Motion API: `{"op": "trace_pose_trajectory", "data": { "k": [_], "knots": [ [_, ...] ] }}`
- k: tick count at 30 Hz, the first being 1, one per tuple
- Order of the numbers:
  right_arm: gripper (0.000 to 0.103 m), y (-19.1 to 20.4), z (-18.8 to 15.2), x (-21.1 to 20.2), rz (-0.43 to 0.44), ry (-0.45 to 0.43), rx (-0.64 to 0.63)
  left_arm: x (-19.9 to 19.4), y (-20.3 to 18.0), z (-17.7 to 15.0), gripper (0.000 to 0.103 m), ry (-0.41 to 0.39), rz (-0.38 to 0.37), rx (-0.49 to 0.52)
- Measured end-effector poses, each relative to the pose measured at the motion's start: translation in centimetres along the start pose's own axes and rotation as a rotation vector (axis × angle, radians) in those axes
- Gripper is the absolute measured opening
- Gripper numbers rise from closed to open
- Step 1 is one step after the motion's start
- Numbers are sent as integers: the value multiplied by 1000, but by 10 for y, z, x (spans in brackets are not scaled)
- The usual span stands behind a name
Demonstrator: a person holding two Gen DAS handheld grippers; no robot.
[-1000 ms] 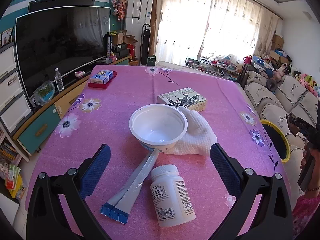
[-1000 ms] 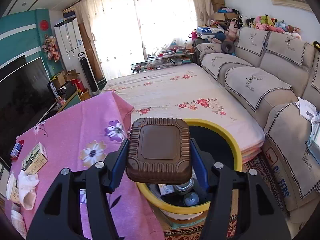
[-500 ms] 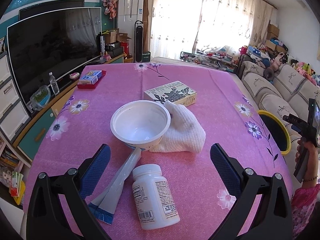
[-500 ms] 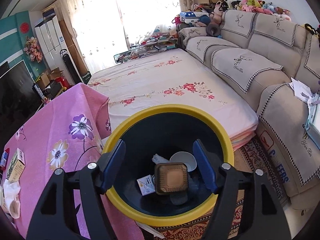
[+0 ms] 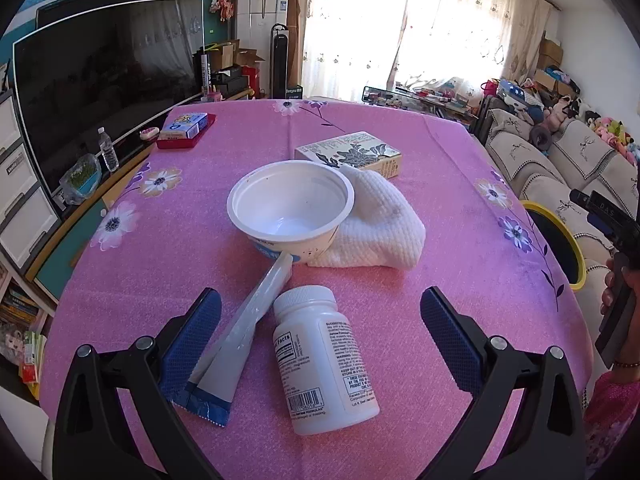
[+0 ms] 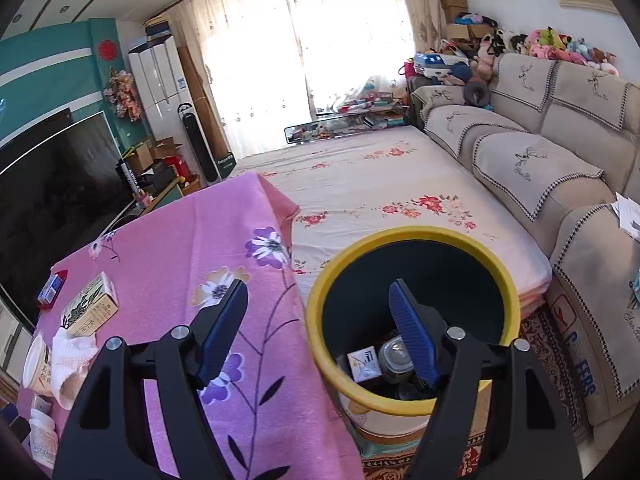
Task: Collect trash
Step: 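Grasp the white pill bottle with the left tool and lift it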
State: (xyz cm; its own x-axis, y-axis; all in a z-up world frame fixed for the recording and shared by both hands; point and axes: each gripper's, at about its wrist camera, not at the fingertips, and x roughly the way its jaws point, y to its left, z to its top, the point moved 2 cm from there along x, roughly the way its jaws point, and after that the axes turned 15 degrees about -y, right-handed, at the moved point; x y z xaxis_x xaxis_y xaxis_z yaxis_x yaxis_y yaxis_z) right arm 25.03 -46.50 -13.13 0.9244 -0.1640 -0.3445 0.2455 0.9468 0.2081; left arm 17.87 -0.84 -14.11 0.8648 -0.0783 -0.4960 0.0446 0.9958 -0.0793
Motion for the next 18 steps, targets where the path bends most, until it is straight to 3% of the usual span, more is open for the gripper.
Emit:
{"op": "trace_pose_trajectory", "data": {
  "k": [5,12,17,18],
  "knots": [
    [70,25,-5,6,42,21,-31,1,-4,-9,98,20,-7,16],
    [70,26,-9,8,50,35,-29,10,-11,-18,84,64,-14,34],
    [70,21,-9,8,47,39,-19,16,-13,-20,82,63,8,45],
    [70,20,-10,8,47,40,-18,17,-14,-21,77,69,6,45]
  ]
}}
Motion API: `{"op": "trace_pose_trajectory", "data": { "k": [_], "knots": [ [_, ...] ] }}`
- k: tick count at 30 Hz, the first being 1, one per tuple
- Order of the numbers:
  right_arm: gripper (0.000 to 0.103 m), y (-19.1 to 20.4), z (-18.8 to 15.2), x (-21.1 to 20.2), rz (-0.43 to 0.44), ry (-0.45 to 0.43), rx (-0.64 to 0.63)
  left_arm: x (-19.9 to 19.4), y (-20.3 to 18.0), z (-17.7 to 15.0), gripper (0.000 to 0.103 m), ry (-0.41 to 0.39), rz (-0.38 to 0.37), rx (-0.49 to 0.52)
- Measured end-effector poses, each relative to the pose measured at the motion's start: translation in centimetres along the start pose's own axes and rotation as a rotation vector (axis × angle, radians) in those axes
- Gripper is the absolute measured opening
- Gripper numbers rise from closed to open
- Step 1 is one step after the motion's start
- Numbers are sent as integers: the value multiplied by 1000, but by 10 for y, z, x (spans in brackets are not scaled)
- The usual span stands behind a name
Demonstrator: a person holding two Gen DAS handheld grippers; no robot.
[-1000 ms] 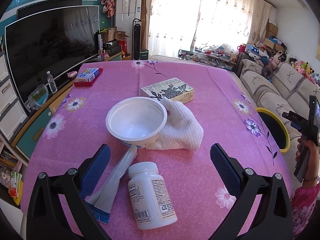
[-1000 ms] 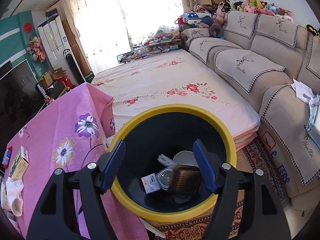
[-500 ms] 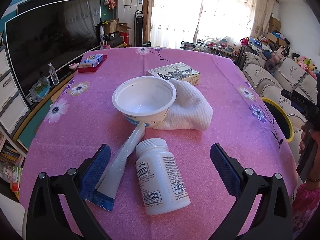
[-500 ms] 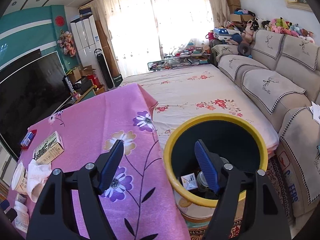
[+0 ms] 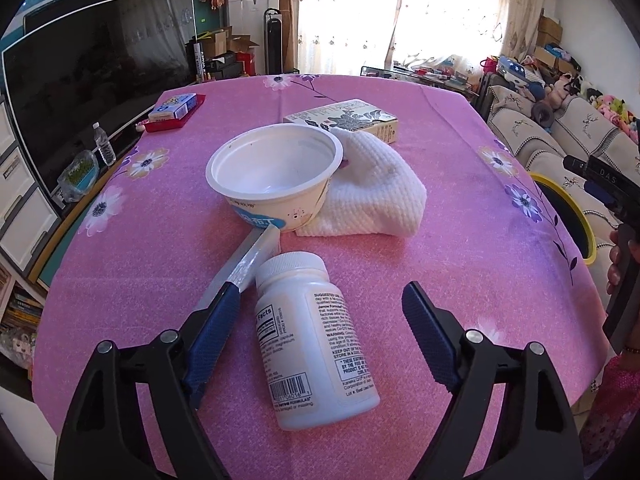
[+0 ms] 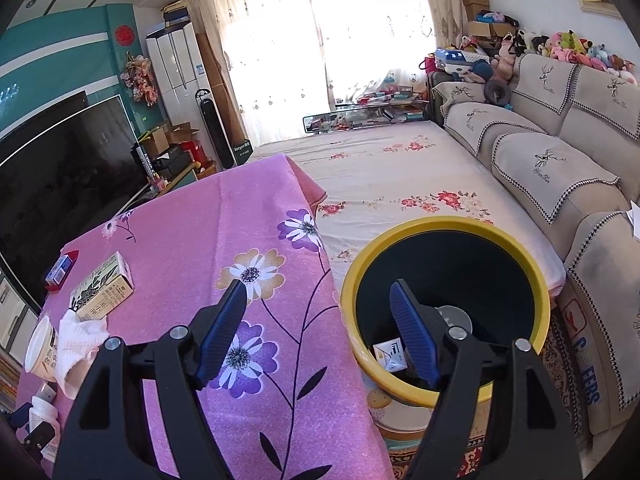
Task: Collect trash
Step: 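Grasp the white pill bottle with the left tool and lift it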
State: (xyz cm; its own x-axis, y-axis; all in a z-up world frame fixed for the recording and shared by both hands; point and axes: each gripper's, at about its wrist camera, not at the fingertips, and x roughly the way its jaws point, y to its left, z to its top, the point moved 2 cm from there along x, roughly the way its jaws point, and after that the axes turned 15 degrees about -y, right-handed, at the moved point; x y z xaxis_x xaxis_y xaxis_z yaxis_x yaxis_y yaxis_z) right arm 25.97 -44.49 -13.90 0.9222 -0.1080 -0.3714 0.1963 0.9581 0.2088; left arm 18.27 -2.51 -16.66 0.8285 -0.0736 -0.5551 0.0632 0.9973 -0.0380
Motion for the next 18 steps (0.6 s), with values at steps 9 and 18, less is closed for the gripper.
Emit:
{"op": "trace_pose_trajectory", "data": {
  "k": [9,18],
  "knots": [
    [71,-2,-3,4,3,15,6,14,-10,-13,54,66,-43,4],
    [71,-4,-4,4,4,15,12,21,-25,-17,48,24,-26,73]
  ]
}}
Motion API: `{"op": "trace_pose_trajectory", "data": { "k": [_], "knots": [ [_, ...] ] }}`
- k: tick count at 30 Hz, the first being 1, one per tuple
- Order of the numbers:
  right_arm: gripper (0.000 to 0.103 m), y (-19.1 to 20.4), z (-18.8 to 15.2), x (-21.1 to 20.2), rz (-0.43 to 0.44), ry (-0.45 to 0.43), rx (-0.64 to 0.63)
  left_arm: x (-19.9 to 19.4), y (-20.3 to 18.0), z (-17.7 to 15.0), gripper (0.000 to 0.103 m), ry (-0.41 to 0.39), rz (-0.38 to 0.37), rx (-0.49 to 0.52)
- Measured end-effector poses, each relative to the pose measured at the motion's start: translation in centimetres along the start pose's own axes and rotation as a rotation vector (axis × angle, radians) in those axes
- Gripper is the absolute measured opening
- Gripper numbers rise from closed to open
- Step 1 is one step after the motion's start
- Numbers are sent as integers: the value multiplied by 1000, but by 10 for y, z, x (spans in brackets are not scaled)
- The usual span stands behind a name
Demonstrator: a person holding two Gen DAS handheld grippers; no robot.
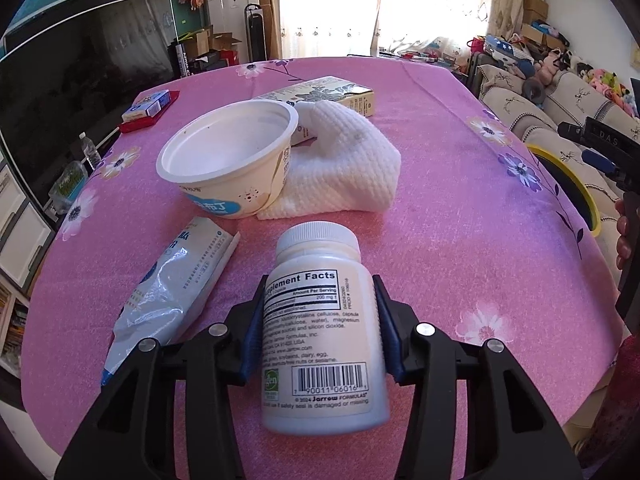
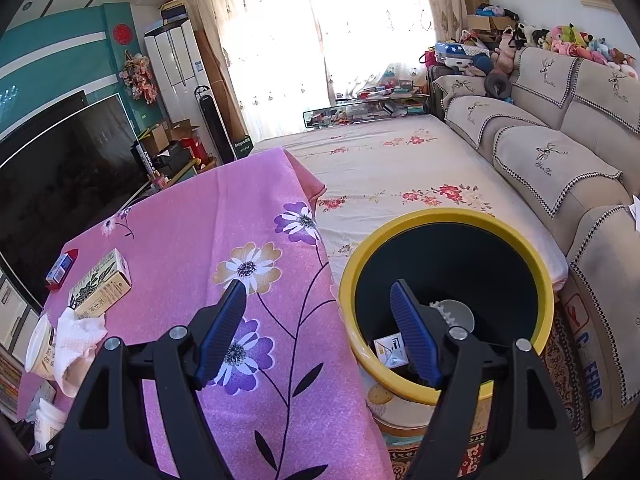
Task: Collect trash
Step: 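Grasp the white pill bottle with the left tool and lift it, then carry the pill bottle over the bin and open the left tool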
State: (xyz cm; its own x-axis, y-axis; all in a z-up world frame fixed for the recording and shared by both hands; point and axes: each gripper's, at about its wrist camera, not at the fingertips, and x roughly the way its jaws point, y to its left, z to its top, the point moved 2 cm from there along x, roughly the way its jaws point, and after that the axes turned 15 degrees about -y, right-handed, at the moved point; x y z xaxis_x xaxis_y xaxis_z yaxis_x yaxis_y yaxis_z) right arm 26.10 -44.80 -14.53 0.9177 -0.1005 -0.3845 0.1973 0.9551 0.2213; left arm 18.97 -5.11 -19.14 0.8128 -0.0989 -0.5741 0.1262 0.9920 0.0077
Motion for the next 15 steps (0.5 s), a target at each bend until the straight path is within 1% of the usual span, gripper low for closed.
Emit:
{"op": "trace_pose_trajectory", "data": {
  "k": [7,15],
  "knots": [
    [71,-6,5,-10,-7,-28,17,-2,-13,3,48,-6,-36,31],
    [71,-25,10,-20,-27,-50,48,-6,-38,28,48,-67,-86,71]
  ]
}}
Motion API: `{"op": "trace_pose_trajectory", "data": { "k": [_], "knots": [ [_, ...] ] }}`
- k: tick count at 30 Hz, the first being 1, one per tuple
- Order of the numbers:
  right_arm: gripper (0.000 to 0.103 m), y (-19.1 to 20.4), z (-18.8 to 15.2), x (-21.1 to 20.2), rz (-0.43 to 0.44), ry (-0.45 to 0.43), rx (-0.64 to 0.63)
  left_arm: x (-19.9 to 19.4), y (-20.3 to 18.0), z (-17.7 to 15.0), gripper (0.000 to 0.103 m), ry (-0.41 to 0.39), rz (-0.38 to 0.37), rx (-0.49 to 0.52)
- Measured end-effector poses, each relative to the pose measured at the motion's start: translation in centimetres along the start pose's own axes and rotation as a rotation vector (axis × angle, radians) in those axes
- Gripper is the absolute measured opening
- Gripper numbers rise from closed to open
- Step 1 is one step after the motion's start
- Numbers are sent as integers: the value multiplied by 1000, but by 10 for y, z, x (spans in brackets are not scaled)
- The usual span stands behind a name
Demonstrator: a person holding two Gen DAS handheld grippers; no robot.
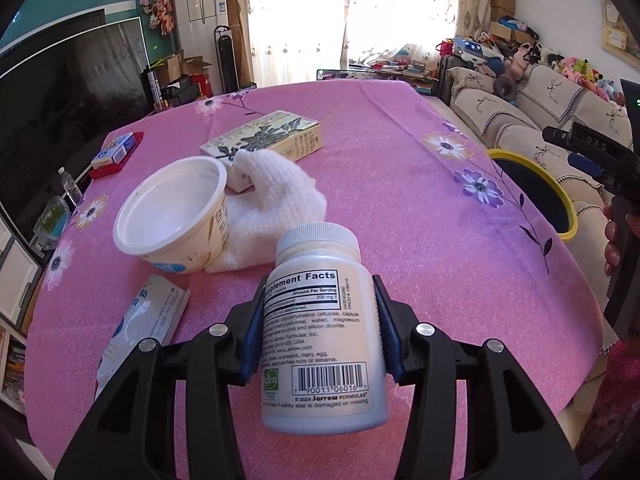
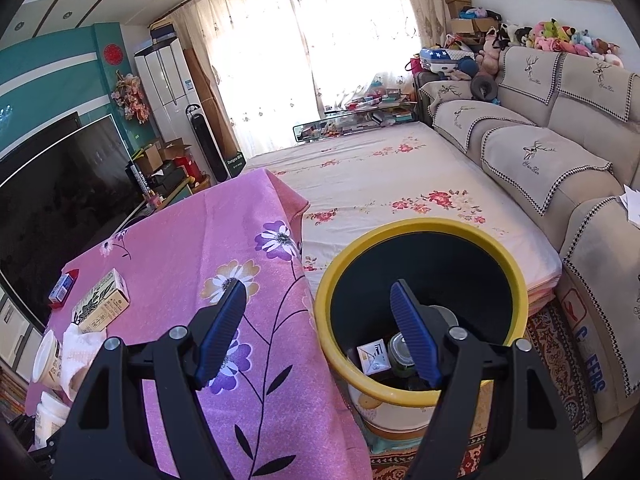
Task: Collect trash
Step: 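Carry the pill bottle over the bin and open the left tool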
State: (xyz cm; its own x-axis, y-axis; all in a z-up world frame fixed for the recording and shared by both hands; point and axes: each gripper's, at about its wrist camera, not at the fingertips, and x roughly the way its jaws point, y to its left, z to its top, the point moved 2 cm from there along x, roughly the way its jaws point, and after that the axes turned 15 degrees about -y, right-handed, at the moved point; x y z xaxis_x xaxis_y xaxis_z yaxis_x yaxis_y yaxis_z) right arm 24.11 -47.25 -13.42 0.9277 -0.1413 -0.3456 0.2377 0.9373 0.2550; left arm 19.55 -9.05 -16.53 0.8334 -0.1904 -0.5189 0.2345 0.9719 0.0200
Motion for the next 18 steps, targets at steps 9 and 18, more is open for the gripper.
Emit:
{"op": "trace_pose_trajectory", "data": {
  "k": [9,18],
  "knots": [
    [71,-33,10,-14,-59,-32,24,24,-55,42,48,-52,-139,51],
    [71,-86,15,-27,-183,-68,58,65,-148,102,48,-88,-355,102]
  ]
}}
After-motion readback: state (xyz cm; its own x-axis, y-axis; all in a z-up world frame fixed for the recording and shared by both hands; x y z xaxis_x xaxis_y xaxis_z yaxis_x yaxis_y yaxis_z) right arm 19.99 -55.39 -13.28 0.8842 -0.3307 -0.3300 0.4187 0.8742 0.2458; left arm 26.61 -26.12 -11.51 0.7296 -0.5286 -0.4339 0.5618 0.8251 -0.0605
